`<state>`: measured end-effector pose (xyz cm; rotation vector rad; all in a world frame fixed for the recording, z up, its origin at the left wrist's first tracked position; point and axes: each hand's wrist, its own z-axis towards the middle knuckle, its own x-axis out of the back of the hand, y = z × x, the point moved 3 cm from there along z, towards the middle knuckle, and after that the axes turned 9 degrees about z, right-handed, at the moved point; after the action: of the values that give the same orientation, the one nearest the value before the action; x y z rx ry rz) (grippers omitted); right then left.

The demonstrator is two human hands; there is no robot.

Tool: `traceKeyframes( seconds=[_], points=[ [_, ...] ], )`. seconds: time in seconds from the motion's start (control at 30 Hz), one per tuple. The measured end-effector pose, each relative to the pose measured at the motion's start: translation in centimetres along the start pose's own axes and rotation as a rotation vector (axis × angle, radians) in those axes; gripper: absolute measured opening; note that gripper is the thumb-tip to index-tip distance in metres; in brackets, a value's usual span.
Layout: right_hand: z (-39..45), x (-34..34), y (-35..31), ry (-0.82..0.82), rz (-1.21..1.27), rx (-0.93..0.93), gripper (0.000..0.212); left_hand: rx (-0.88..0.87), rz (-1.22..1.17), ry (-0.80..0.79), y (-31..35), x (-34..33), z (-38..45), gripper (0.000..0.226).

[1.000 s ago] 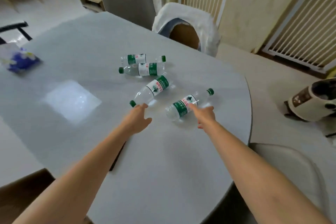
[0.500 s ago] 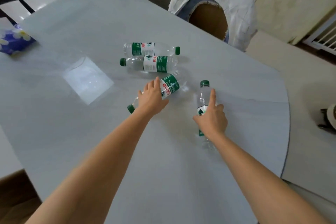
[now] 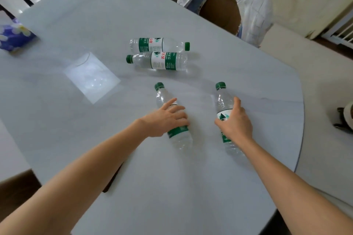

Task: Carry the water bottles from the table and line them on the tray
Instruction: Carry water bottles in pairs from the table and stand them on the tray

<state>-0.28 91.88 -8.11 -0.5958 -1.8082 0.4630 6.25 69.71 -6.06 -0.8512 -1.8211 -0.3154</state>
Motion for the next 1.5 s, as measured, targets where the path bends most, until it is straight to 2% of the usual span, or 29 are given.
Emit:
traceKeyframes(
  seconds=[0.07, 0.13, 0.2, 0.27, 0.3, 0.37, 0.4, 0.47, 0.57, 0.67, 0.73, 0.8, 0.9, 0.97, 1.03, 1.13, 1.2, 1.33, 1.4, 1.5],
  points=[
    [-0.1, -0.1, 0.0, -0.004, -0.009, 0.017, 0.09, -0.096, 0.107, -0.062, 0.5, -0.5, -1.5, 0.081],
    [-0.3, -0.3, -0.1, 0.004, -0.023, 0.034, 0.09, -0.018, -0.022, -0.053, 0.7, -0.1, -3.0, 0.088],
    [-0.5, -0.5, -0.2, 0.016, -0.037, 0.05, 0.089, 0.309, -0.491, 0.121, 0.4, 0.6, -4.3, 0.089],
    [-0.6, -0.7, -0.2, 0.026, -0.048, 0.055, 0.087, 0.723, -0.942, 0.357, 0.2, 0.8, -4.9, 0.071],
    [-0.6, -0.7, -0.3, 0.03, -0.052, 0.057, 0.087, 0.896, -1.082, 0.386, 0.5, 0.6, -4.8, 0.066],
    [-0.6, -0.7, -0.2, 0.047, -0.059, 0.064, 0.084, 1.112, -1.283, 0.272, 1.8, -0.3, -3.5, 0.083],
    [-0.6, -0.7, -0.2, 0.058, -0.066, 0.065, 0.083, 1.178, -1.319, 0.219, 2.6, -0.7, -2.7, 0.092],
    [-0.6, -0.6, -0.2, 0.079, -0.093, 0.062, 0.084, 1.307, -1.233, 0.193, 3.7, -1.2, -1.5, 0.1],
    [-0.4, -1.0, -0.1, 0.096, -0.138, 0.058, 0.089, 1.442, -1.072, 0.237, 4.5, -1.7, -0.6, 0.096],
    [0.1, -1.4, -0.1, 0.097, -0.137, 0.057, 0.087, 1.439, -0.986, 0.229, 4.4, -2.0, 0.1, 0.089],
    [0.3, -1.4, -0.2, 0.088, -0.121, 0.054, 0.08, 1.391, -1.017, 0.219, 4.1, -2.2, -0.2, 0.086],
    [0.1, -1.1, -0.3, 0.079, -0.101, 0.043, 0.076, 1.284, -1.197, 0.283, 4.0, -2.0, -1.3, 0.078],
    [-1.9, -1.0, -0.3, 0.002, -0.033, -0.003, 0.071, 1.128, -1.667, 0.451, 5.7, -1.7, -4.2, 0.054],
    [-4.9, -1.5, -0.6, -0.107, 0.183, -0.055, 0.061, 1.117, -1.965, 0.473, 7.8, -1.9, -6.7, 0.042],
    [-9.1, -2.5, -1.2, -0.246, 0.551, -0.125, 0.05, 1.09, -2.216, 0.486, 9.9, -1.8, -9.8, 0.037],
    [-16.1, -4.2, -3.9, -0.472, 0.949, -0.239, 0.051, 0.999, -2.441, 0.613, 12.3, -1.7, -15.5, 0.046],
    [-20.7, -5.7, -6.8, -0.607, 1.06, -0.255, 0.057, 0.976, -2.516, 0.686, 13.7, -1.8, -20.5, 0.06],
    [-29.9, -9.3, -13.9, -0.827, 1.111, -0.13, 0.062, 0.932, -2.595, 0.813, 16.5, -2.5, -31.5, 0.074],
    [-35.3, -11.6, -17.7, -0.93, 1.088, -0.065, 0.065, 0.854, -2.568, 0.963, 17.8, -2.8, -37.6, 0.07],
    [-44.1, -15.8, -22.7, -1.032, 1.065, 0.008, 0.069, 0.802, -2.484, 1.173, 20.1, -3.9, -47.8, 0.051]
  ],
)
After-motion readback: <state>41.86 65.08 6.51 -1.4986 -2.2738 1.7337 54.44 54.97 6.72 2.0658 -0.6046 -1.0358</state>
